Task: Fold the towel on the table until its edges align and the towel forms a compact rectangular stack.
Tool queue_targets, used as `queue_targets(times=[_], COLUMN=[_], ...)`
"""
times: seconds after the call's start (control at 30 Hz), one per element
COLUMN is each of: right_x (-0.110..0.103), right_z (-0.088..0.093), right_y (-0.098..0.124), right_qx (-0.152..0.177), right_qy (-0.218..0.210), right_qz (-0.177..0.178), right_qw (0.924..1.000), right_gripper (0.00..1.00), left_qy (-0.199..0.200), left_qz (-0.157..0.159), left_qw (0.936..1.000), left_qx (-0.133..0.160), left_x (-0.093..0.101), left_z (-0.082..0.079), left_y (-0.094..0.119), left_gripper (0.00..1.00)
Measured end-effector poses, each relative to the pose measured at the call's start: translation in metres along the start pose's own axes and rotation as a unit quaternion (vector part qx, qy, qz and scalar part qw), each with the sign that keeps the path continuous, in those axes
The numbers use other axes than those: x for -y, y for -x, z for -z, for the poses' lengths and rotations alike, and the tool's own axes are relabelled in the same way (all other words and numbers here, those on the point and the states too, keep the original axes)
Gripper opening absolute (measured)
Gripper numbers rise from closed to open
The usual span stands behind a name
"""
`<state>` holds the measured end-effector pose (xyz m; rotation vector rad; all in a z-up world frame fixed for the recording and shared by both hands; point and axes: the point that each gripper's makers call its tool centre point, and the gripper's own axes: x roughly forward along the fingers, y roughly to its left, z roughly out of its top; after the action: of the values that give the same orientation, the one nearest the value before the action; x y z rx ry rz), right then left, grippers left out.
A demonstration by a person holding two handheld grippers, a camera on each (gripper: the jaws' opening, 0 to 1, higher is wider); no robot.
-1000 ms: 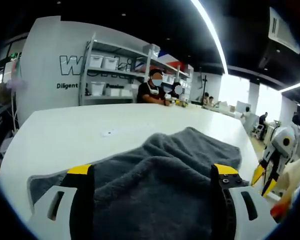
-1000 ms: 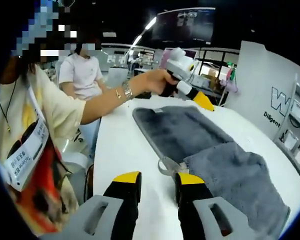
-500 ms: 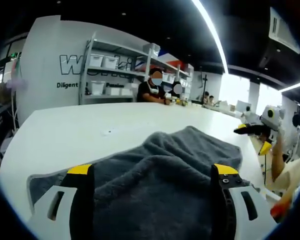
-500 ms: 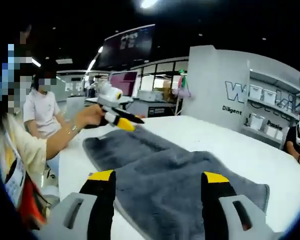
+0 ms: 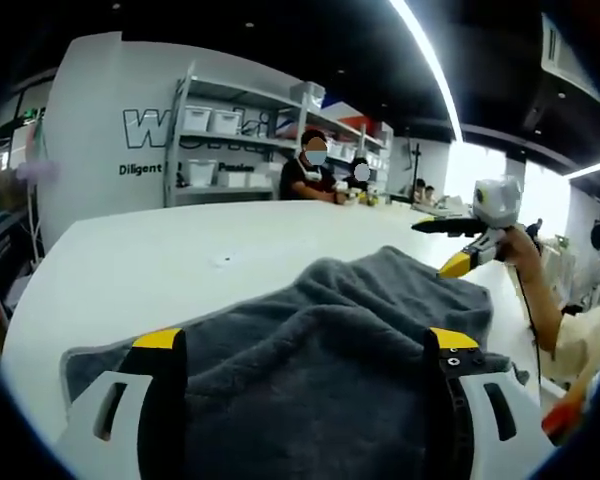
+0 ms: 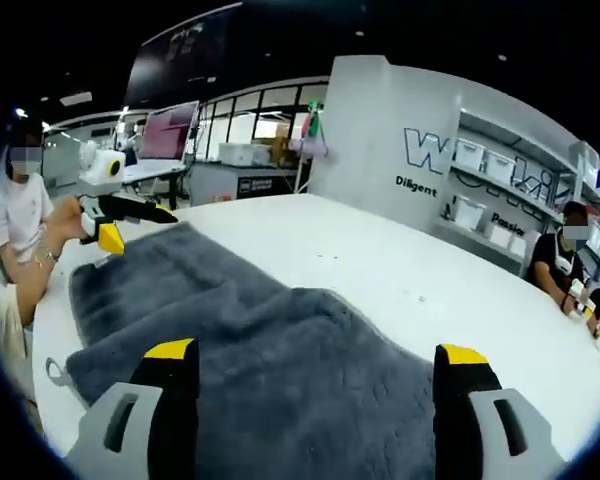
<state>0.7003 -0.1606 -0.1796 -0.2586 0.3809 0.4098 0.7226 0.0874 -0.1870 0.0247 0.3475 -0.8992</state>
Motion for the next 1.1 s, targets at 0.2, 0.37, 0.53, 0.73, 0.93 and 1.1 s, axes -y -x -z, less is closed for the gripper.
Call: queue_targets(times=[0.2,0.37,0.53,0.73,0.93,1.1], right_x=[-0.006,0.003,0.002,-0.009,-0.009,-0.017], right_z=[0.008,0.022,0.018,0.006,0.014,0.01], right_y=[-0.009,0.001,0.012,0.019,0.014,0.017], right_qx=[0.013,0.019,0.036,0.06,0.042,0.045], right_qy=[-0.023,-0.052,-0.056,-0.058,-0.054,-0.049], right_qz=[-0.029,-0.027,-0.03,-0.057,-0.048,-0.057], right_qw=[0.9992,0.9981,0.9973,0.9948,0.9965,0.9961], right_gripper=[0.99,0.99,0.99,0.99,0.99,0.99], left_qy=[-0.007,-0.036,-0.059,-0.066,-0.059,-0.042], left_qz=[-0.007,0.004,0.006,0.01,-0.013,-0.048], left_qw=[0.9999,0.9993,0.9982,0.9976,0.9971,0.9958], left_qx=[-0.005,0.006,0.006,0.017,0.046,0.066], left_x=[0.001,0.022,0.035,0.047,0.048,0.039], left_z=[0.0,-0.01,-0.011,-0.01,-0.015,-0.011], left_y=[-0.001,0.002,0.001,0.011,0.046,0.088], left_gripper=[0.96,0.97,0.96,0.98,0.95,0.89])
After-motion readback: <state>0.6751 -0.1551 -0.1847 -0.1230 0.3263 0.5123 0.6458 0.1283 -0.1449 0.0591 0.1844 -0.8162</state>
